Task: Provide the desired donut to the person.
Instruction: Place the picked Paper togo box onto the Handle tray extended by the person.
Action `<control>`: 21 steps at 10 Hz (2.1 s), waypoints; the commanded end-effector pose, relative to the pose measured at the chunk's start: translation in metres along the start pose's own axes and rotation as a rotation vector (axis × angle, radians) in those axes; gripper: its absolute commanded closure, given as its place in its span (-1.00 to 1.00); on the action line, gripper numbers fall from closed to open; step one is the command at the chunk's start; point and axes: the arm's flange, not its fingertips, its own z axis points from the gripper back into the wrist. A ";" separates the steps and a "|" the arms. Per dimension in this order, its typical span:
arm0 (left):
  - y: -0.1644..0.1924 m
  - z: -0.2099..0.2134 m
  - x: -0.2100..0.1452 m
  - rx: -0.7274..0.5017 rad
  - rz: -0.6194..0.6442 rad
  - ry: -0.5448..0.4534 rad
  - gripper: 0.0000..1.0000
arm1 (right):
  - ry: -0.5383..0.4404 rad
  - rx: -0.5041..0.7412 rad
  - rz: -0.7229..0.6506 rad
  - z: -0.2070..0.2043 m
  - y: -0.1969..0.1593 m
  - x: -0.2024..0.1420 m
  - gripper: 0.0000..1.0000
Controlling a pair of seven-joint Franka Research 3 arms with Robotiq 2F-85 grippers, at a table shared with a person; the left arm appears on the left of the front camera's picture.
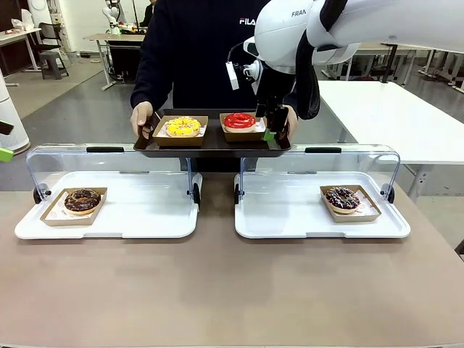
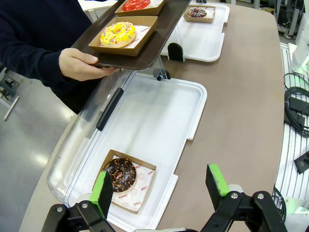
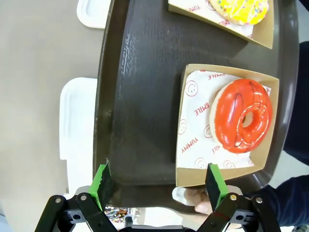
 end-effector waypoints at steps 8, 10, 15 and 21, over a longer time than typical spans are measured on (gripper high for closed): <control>0.000 0.001 0.000 0.000 0.007 -0.006 -1.00 | -0.405 -0.123 -0.260 0.071 0.121 -0.104 -1.00; 0.000 0.001 0.000 0.000 0.007 -0.006 -1.00 | -0.585 -0.180 -0.331 0.066 0.164 -0.165 -1.00; 0.000 0.001 0.000 0.000 0.007 -0.006 -1.00 | -0.788 -0.191 -0.555 0.049 0.232 -0.247 -1.00; 0.000 0.001 0.000 0.000 0.007 -0.006 -1.00 | -0.708 -0.150 -0.639 0.049 0.226 -0.266 -1.00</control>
